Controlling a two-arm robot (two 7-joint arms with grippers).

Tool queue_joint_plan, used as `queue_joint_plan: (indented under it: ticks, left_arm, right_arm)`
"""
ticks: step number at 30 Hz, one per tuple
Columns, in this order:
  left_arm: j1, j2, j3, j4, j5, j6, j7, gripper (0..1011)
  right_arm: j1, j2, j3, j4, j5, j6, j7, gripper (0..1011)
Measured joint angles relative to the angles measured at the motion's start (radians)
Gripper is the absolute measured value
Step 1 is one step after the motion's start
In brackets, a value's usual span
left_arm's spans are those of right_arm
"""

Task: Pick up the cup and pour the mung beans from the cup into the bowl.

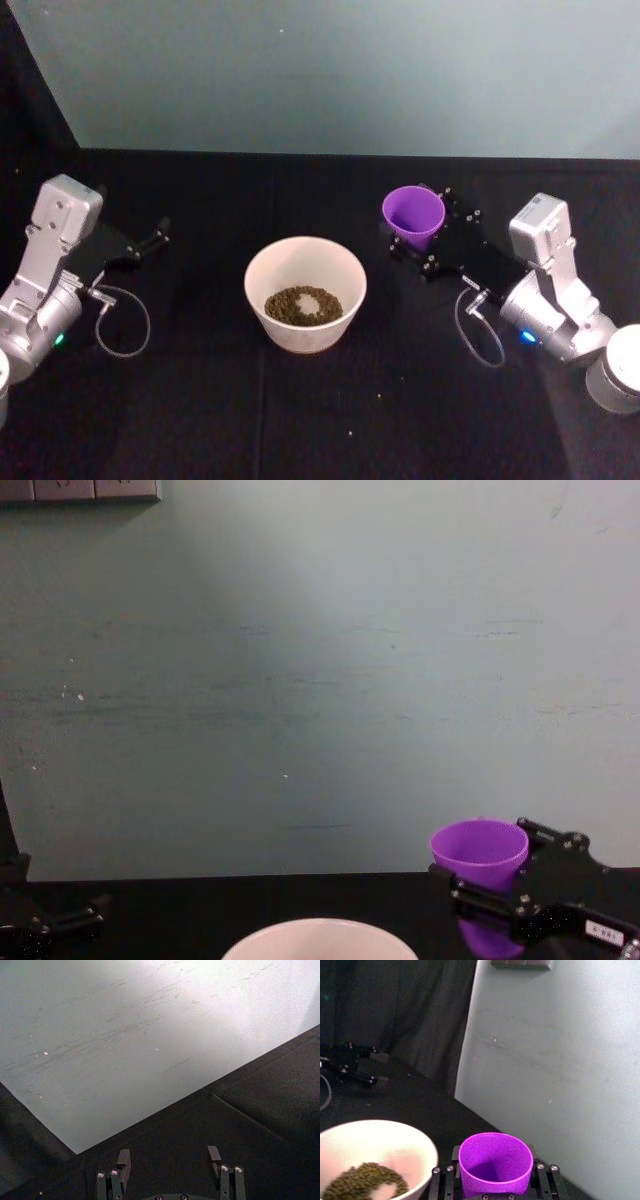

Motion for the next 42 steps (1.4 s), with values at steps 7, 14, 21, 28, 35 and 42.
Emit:
queue_joint_plan:
  ticks: [7,14,21,28,35,42]
  left_arm:
    - [0.000,0.000,0.000,0.000,0.000,0.000,0.000,1000]
    - [0.000,0.000,0.000,0.000,0.000,0.000,0.000,1000]
    - [0.000,0.000,0.000,0.000,0.000,0.000,0.000,1000]
    - [0.000,0.000,0.000,0.000,0.000,0.000,0.000,1000]
    - [0.000,0.000,0.000,0.000,0.000,0.000,0.000,1000]
    - [0.000,0.000,0.000,0.000,0.000,0.000,0.000,1000]
  right_arm:
    - [-0.005,-0.040,0.028,0.056,0.108,0.049,0.077,746]
    - [-0.015,-0.053,0.042,0.073,0.128,0.082,0.106,746]
    - [-0.035,-0.057,0.065,0.070,0.128,0.081,0.116,746]
    - [-0.053,-0.059,0.083,0.062,0.126,0.076,0.125,746]
    - [-0.062,-0.068,0.099,0.061,0.124,0.114,0.118,746]
    - [-0.073,-0.070,0.108,0.053,0.112,0.125,0.109,746]
